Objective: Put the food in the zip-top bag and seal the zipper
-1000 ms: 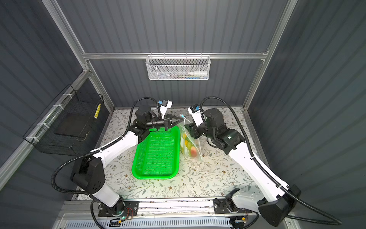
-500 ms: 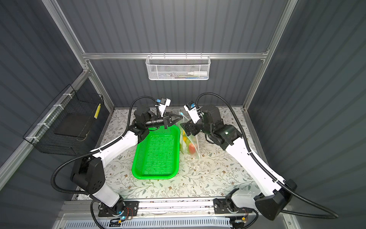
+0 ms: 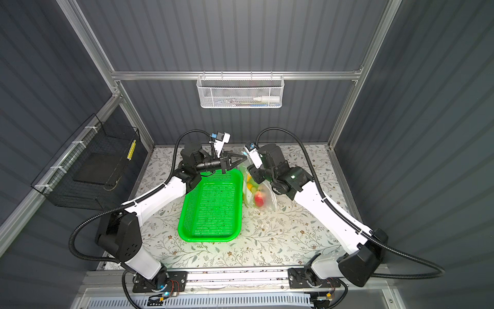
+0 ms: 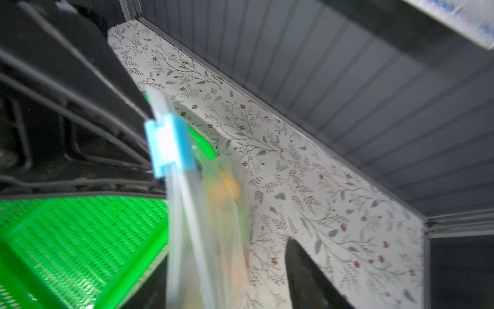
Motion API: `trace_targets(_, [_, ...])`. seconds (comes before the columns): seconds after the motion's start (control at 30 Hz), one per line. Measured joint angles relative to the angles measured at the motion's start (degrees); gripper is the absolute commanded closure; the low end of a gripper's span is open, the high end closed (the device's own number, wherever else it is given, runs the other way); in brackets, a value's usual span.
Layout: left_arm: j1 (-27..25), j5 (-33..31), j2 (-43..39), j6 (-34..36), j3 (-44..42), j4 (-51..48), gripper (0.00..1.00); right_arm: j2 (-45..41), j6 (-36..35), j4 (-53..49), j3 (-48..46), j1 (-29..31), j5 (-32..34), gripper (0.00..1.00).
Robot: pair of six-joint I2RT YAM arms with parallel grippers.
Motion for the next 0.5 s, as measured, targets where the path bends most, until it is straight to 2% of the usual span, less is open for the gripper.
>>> trace_targets(0.17, [0.0, 0.0, 0.3, -0.2, 0.0, 0.4, 1.0, -1.7, -0.3, 0.7, 0.0, 0.0, -1.9, 0.79])
trace_targets(0.27, [0.0, 0.1, 0.4, -0.2, 0.0, 0.4, 1.0, -1.7, -0.3, 0.7, 0.0, 0.0, -4.0, 0.97])
trace_targets(0.3, [0.0, 0.2, 0.4, -0.2, 0.0, 0.4, 1.0, -1.7, -0.2, 0.7, 0.0, 0.0, -4.8, 1.0])
trace_targets(0.4, [0.0, 0.5, 0.4, -0.2, 0.0, 0.4, 0.99, -1.7, -0.7, 0.5, 0.0, 0.0, -6.7, 1.0])
trace_targets(0.5, [0.0, 1.1, 0.8, -0.2, 0.0, 0.9, 0.87, -1.8, -0.7, 0.5, -0.1, 0.0, -8.0, 1.0])
